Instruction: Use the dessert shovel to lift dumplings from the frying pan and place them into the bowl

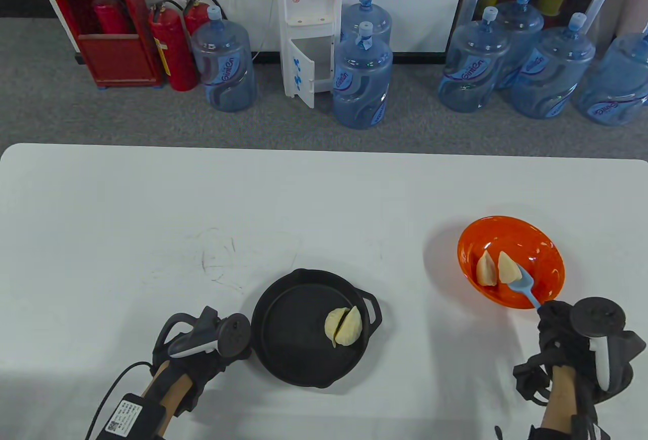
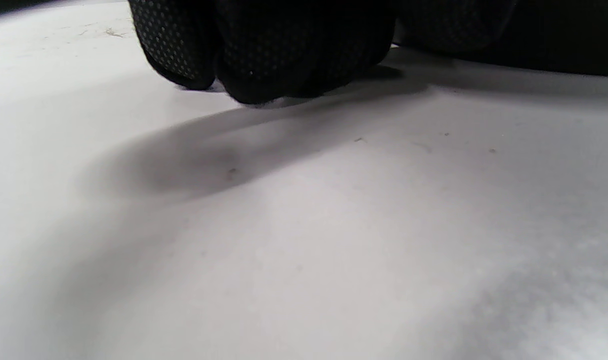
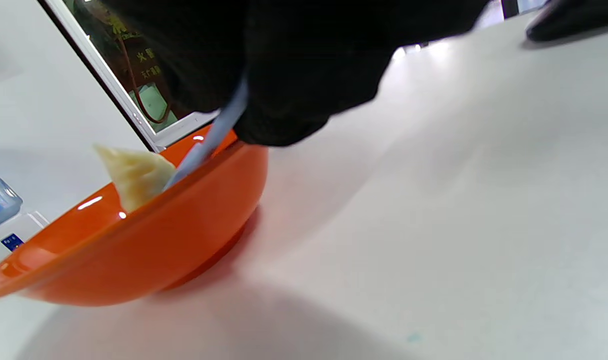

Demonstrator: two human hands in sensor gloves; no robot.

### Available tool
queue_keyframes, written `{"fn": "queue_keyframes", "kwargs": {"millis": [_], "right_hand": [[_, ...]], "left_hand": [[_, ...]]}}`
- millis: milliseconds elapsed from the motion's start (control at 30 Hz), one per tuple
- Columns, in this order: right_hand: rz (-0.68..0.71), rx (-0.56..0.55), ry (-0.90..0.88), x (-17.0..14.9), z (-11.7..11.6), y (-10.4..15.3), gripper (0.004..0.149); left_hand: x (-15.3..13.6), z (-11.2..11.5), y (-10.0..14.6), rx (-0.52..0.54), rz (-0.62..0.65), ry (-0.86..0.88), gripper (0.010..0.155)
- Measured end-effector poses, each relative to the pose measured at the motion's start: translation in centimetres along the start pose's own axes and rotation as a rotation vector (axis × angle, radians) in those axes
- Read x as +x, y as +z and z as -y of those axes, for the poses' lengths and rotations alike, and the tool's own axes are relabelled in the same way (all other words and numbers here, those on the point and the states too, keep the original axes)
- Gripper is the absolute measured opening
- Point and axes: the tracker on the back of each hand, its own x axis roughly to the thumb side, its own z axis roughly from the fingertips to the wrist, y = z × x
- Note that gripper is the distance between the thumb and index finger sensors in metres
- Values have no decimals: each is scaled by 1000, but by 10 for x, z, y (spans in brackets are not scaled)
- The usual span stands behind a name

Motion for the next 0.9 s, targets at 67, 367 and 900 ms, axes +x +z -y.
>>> {"fn": "queue_keyframes", "kwargs": {"millis": [67,367,900], "right_hand": [[13,-19,59,4,0,0,41],[79,-101,292,26,-4,6,41],[148,-317,531,45,3,26,42]], "left_hand": [[0,0,0,0,0,0,57],[0,0,0,0,0,0,57],[0,0,0,-2,-2,-6,57]]}}
